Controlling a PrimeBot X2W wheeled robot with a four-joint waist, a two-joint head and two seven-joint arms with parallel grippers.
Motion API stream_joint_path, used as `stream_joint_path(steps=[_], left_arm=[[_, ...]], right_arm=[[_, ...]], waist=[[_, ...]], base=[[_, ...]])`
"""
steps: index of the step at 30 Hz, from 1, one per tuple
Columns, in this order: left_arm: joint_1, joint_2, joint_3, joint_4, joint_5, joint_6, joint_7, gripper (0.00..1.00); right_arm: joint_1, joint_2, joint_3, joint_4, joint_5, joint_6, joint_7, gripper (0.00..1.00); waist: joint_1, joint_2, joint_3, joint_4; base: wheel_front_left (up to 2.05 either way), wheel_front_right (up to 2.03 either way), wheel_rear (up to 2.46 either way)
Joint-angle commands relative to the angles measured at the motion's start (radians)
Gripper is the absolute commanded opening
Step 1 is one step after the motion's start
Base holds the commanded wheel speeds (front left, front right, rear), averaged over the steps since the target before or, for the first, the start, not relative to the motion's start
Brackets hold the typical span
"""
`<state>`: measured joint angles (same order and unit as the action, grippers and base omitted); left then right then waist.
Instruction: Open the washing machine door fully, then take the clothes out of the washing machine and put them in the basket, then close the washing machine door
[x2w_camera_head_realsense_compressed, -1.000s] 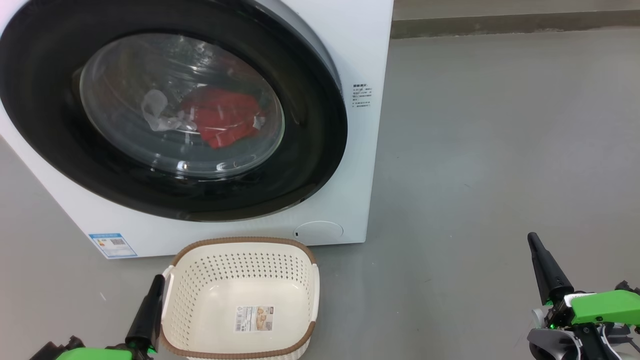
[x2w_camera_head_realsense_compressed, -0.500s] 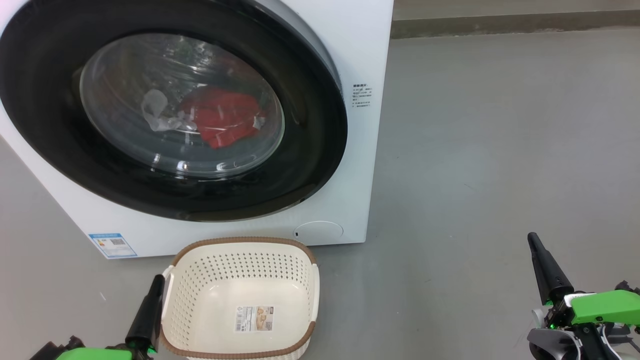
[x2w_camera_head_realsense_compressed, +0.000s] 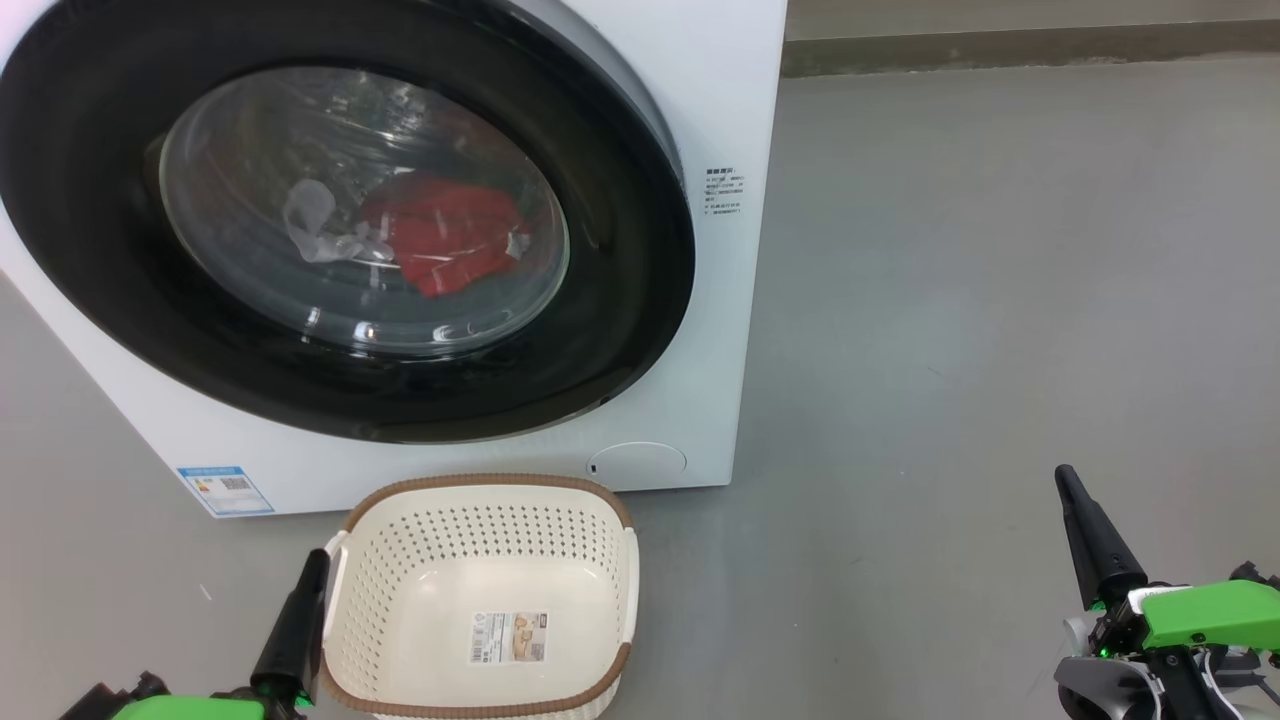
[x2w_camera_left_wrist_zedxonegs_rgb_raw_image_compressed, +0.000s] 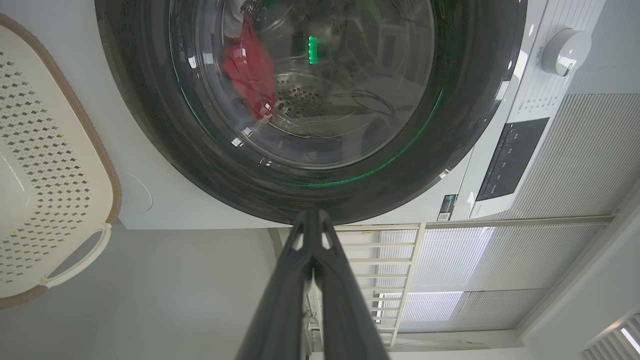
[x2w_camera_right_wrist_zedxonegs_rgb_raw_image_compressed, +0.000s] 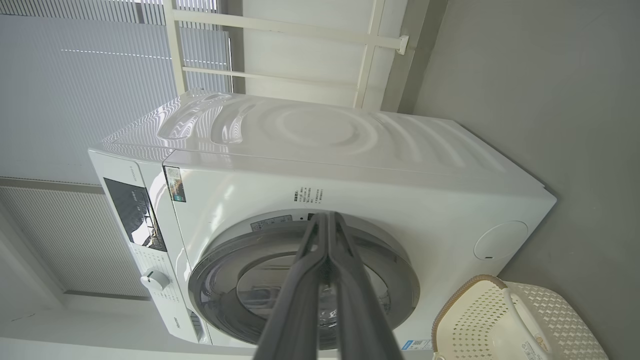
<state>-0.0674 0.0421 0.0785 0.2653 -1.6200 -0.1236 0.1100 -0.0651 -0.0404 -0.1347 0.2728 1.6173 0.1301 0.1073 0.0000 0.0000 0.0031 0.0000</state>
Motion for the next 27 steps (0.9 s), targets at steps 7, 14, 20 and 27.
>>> stream_joint_path(steps=[7,14,20,27], left_arm=[[0.022,-0.006,-0.008,0.028,0.003,0.000,-0.008,1.00],[0.027,-0.005,-0.012,0.014,0.019,0.000,-0.026,1.00],[0.031,-0.003,-0.014,-0.001,0.053,-0.001,-0.044,1.00],[0.037,0.001,-0.016,-0.016,0.162,-0.001,-0.064,1.00]], right_arm=[[0.021,0.015,0.006,0.031,0.000,0.000,-0.008,1.00],[0.028,0.013,0.019,0.018,-0.010,0.000,-0.025,1.00],[0.032,-0.002,0.036,0.012,-0.058,0.000,-0.044,1.00],[0.032,-0.014,0.056,0.003,-0.152,0.000,-0.065,1.00]], waist=[[0.0002,0.0000,0.000,0.000],[0.0015,0.0000,-0.002,0.001],[0.0001,0.0000,0.001,0.001],[0.0001,0.0000,0.001,0.002]], base=[[0.00,0.00,0.00],[0.00,0.00,0.00],[0.00,0.00,0.00],[0.00,0.00,0.00]])
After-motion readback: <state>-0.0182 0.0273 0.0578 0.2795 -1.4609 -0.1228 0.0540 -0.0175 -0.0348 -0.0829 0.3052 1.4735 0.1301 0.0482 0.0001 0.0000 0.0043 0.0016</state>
